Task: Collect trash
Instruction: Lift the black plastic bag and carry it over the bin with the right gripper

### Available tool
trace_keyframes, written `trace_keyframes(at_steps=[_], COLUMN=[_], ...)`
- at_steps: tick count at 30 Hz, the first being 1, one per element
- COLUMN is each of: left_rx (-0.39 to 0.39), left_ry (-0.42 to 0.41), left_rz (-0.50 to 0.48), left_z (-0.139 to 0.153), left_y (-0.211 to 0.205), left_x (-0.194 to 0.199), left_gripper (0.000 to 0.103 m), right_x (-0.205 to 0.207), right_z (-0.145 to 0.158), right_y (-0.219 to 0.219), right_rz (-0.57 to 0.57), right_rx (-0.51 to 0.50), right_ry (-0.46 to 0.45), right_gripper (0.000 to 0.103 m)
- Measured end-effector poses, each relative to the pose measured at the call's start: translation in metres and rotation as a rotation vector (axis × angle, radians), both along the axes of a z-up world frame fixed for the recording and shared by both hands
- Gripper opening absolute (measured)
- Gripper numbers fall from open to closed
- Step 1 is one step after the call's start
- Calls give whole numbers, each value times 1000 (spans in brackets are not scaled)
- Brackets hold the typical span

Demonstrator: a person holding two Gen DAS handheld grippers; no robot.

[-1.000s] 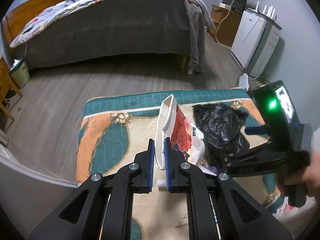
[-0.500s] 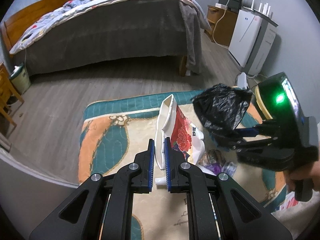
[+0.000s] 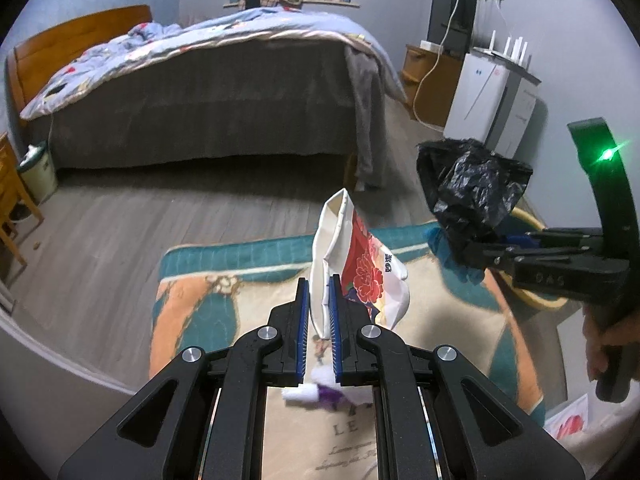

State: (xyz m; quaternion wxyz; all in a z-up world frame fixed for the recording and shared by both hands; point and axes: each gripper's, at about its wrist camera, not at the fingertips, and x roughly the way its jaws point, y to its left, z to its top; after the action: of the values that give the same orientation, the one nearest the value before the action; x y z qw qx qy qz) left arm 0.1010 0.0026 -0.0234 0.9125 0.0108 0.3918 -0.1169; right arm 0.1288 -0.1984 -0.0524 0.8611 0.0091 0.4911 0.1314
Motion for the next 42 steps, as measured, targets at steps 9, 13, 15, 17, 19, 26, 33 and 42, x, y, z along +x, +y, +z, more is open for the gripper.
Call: trace_keyframes(at_steps=[9, 13, 15, 17, 19, 26, 33, 42], left_rx=[9, 4, 5, 14, 22, 32, 36, 25], left_ry=[2, -4, -6, -9, -5, 8, 18, 27], left_rz=[-54, -75, -86, -96, -105, -117, -120, -97], left_z=[-2, -4, -4, -4, -6, -12, -15, -16], left_y=[-39, -56, -65, -75, -83, -98, -96, -78], left_x=[5, 7, 7, 7, 9, 14, 15, 15], left_gripper=[10, 11, 10, 11, 11, 11, 11, 11], right_x=[-3, -2, -2, -2, -1, -1, -2, 10], right_z=[6, 4, 4, -1, -19, -99, -102, -91], right_y=[-36, -49, -61, -67, -70, -62, -64, -64], right_rz=[-36, -46, -47, -47, -31, 57, 39, 0], right_rx=[-10, 11, 22, 10, -53, -63, -5, 17], right_ry=[-12, 1, 7, 14, 49, 292, 301, 261], right_gripper=[31, 31, 31, 31, 31, 32, 67, 35])
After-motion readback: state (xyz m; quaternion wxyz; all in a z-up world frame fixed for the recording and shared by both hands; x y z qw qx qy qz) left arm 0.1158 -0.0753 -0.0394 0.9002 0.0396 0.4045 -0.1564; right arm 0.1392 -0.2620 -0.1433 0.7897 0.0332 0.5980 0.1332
